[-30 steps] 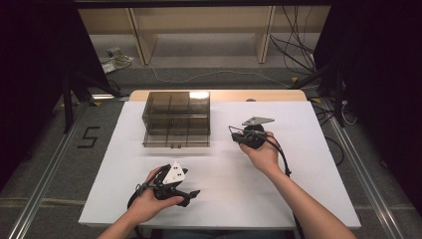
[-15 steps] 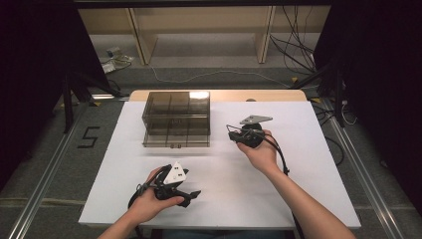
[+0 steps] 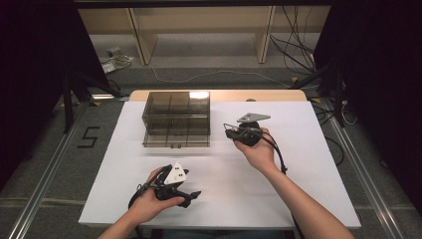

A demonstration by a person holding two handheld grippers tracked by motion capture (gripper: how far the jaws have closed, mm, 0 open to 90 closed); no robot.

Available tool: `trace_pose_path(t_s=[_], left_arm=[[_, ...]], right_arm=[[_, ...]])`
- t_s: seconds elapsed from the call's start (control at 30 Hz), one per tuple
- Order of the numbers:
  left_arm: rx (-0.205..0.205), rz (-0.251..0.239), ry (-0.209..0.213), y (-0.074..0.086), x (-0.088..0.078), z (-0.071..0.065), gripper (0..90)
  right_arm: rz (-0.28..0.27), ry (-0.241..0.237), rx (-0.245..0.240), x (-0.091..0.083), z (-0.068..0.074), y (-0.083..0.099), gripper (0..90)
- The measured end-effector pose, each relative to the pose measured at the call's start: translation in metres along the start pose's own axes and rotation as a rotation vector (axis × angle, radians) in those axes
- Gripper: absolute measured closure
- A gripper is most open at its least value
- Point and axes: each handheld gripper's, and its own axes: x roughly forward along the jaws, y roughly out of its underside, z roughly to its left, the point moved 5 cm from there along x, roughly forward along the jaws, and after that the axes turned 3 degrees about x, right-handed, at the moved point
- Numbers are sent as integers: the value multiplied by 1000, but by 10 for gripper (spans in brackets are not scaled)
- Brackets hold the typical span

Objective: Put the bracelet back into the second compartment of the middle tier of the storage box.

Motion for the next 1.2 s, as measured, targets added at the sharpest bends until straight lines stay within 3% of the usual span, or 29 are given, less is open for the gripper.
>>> trace_pose_path(t_s=[0.57,1.2], left_arm=[[5,2,5,0,1,-1,186],[3,0,3,-1,0,-1,186]], right_arm=[[-31,-30,-22,2,14,-14,888],[-27,-57,-46,11,29,-19,888]])
